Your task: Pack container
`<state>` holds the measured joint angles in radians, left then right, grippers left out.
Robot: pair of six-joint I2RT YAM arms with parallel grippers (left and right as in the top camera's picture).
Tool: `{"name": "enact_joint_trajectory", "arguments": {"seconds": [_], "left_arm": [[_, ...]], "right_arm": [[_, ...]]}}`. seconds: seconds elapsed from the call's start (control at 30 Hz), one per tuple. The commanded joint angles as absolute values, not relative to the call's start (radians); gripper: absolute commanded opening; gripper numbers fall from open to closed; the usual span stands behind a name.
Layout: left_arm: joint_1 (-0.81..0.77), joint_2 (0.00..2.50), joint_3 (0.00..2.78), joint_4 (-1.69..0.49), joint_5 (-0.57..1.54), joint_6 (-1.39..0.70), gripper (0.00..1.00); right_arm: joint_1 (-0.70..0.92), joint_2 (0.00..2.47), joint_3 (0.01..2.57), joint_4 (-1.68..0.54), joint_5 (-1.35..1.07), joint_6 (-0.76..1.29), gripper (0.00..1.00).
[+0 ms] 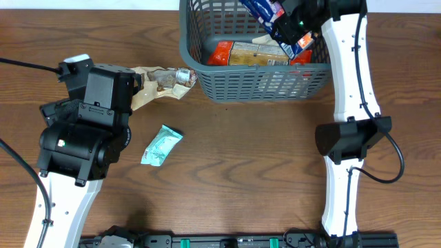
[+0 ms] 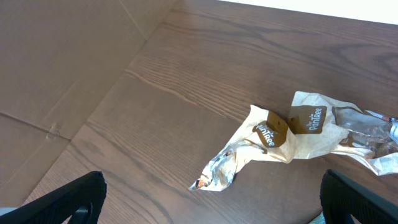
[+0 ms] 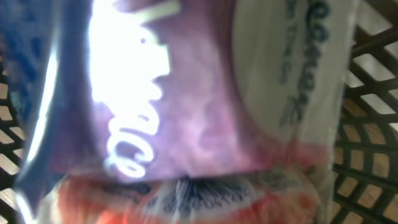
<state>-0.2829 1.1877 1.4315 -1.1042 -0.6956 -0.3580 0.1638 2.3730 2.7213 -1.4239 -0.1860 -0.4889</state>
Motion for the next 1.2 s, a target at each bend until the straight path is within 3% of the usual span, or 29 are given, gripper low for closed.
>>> {"name": "enact_joint_trajectory", "arguments": {"seconds": [0.0, 0.17, 0.43, 0.63, 0.9, 1.17], "left_arm": [[-0.278, 1.188, 1.451, -1.110, -0.715, -0.348, 0.99], [-0.278, 1.188, 1.451, -1.110, -0.715, -0.348, 0.99], [-0.278, 1.188, 1.451, -1.110, -0.715, -0.348, 0.98], [-0.278, 1.188, 1.451, -1.111, -0.715, -0.348, 0.99], [-0.278, 1.188, 1.451, -1.111, -0.715, -0.349, 0.99], [-0.278, 1.188, 1.451, -1.111, -0.715, -0.348, 0.99]], "right_arm": [[0.166, 2.381, 2.724, -1.422, -0.195, -0.471, 0.49], [0.166, 2.381, 2.724, -1.419, -0.194, -0.471, 0.63], [0.166, 2.381, 2.724, -1.393, -0.194, -0.466, 0.67], [0.163, 2.374, 2.759, -1.320, -0.183, -0.403, 0.89], [0.123, 2.297, 2.958, -1.267, -0.125, -0.272, 0.99], [-0.012, 2.111, 3.033, -1.301, 0.192, -0.018, 0.99]]}}
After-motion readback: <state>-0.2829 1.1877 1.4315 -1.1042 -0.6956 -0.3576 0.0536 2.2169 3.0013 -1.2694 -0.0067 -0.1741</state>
